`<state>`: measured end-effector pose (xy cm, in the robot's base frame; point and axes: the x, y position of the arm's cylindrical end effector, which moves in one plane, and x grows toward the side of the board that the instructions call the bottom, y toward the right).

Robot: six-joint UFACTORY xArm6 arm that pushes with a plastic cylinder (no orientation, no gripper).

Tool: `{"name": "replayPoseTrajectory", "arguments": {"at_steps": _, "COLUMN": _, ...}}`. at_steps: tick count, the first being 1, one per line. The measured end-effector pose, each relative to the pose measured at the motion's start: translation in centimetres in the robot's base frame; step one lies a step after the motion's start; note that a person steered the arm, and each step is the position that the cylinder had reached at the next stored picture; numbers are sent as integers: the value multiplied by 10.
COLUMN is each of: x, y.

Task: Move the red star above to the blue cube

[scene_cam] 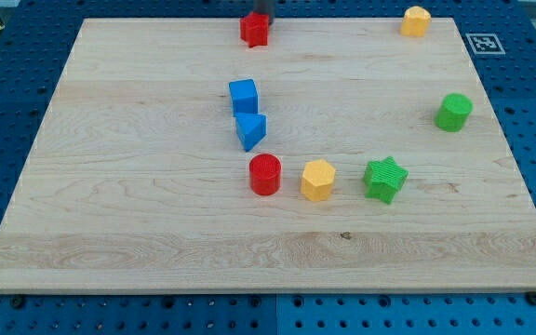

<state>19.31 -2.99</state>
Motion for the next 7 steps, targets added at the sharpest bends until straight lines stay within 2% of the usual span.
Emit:
{"name": "replayPoseTrajectory", "arguments": {"at_steps": 1, "x": 0, "y": -8}}
{"name": "replayPoseTrajectory", "arguments": {"at_steps": 3, "x": 6, "y": 30}}
{"name": "replayPoseTrajectory", "arguments": {"at_steps": 5, "x": 6, "y": 29}}
{"name": "replayPoseTrajectory", "arguments": {"at_steps": 7, "x": 39, "y": 28}}
